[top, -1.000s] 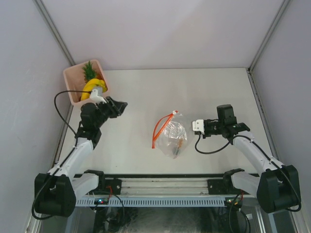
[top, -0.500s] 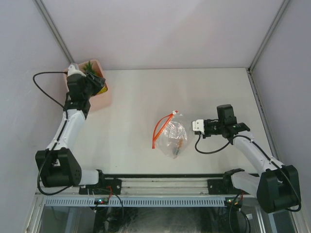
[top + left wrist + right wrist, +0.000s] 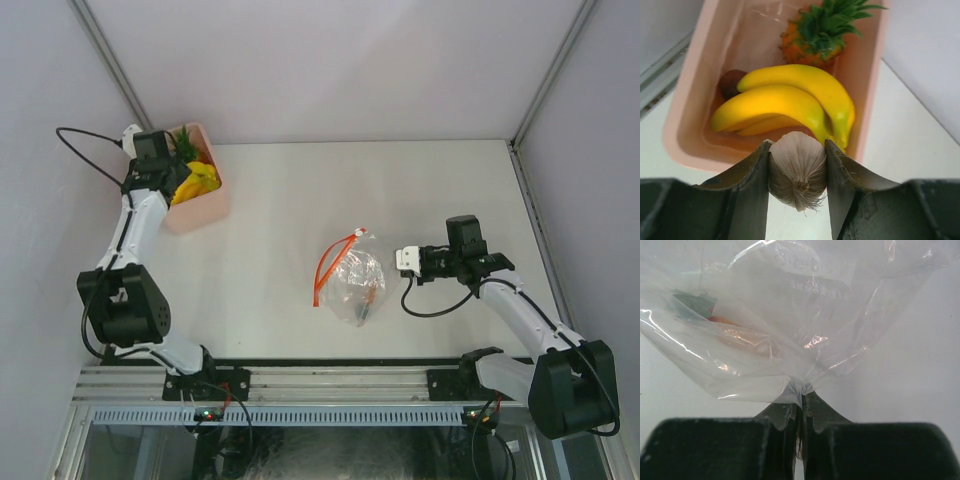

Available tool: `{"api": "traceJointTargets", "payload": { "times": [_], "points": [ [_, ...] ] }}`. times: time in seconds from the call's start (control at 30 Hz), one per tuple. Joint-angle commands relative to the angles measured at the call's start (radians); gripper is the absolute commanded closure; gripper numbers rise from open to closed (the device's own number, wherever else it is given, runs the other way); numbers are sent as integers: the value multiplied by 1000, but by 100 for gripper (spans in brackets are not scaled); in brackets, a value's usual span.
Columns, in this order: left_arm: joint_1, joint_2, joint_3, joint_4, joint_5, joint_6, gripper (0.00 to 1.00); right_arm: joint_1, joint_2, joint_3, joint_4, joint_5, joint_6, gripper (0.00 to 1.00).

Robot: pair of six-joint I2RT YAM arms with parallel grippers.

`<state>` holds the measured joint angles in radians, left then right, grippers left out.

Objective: Open the zip-top bag and remove the fake food
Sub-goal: Place the fake vegetable in the bin.

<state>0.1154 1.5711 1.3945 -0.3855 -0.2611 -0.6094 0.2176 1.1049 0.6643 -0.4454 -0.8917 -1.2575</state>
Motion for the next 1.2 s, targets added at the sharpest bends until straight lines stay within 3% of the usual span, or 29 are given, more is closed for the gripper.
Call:
{"api": "traceJointTargets", "payload": {
  "times": [0.0,0.23,0.3,0.43,0.67,0.8,0.93,0.97,1.17],
  "points": [
    [16,37,96,-65,-81,44,84,5,-22,2,21,-22,8,100],
    [28,163,240,-189,-149,71,81,7,-25,3,21,-21,12,100],
    [31,197,278,-224,-174,68,75,5,-25,2,21,-20,10,100],
    [41,237,316,-254,-186,55,55,6,-25,3,21,-22,9,100],
    [47,258,358,-262,-222,31,0,6,-25,2,21,-21,10,100],
    [48,239,378,-278,-217,38,0,5,-27,3,21,-21,9,100],
    [50,109,215,-194,-225,-7,0,3,-28,2,19,-28,10,100],
    [52,59,138,-138,-228,-27,0,3,-29,3,19,-30,9,100],
    [65,-222,-293,359,125,-27,5,0,-31,1,15,-38,6,100]
  ]
}}
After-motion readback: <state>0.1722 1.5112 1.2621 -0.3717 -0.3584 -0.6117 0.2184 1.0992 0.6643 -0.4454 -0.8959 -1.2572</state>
